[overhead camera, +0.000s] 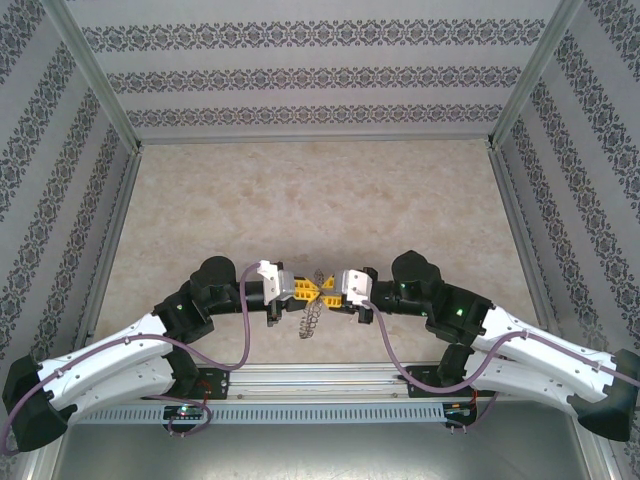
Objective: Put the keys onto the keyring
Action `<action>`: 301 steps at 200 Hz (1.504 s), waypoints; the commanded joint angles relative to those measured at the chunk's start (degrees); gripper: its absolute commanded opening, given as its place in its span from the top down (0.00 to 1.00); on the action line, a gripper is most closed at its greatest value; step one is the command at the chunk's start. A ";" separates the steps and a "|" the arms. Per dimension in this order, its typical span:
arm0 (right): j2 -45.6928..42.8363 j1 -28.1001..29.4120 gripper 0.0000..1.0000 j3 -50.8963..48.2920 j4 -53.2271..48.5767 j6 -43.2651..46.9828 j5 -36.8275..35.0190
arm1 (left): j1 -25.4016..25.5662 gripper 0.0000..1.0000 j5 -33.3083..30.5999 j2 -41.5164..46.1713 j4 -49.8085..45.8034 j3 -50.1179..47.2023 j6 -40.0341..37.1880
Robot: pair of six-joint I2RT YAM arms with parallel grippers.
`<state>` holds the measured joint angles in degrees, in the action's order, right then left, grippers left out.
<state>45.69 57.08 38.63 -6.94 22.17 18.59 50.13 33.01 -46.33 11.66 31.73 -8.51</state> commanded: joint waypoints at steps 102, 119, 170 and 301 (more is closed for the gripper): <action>-1.18 -1.38 0.86 0.83 3.27 -1.96 3.56 | -0.21 1.00 2.41 0.72 2.65 0.44 0.79; -0.35 -1.46 0.88 1.08 3.69 -1.94 4.23 | -0.21 1.00 2.66 0.40 2.62 0.59 0.78; 1.43 -1.58 1.00 2.74 2.40 -1.89 4.63 | -0.21 1.00 3.27 0.10 3.24 0.52 1.00; 0.80 -3.95 1.00 5.48 -2.55 -0.55 5.62 | -0.21 1.00 -3.12 -1.20 -3.46 2.36 -0.97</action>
<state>47.09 53.95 41.25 -10.35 20.95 23.07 49.87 32.03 -47.55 10.70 32.10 -8.58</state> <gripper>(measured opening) 0.044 0.060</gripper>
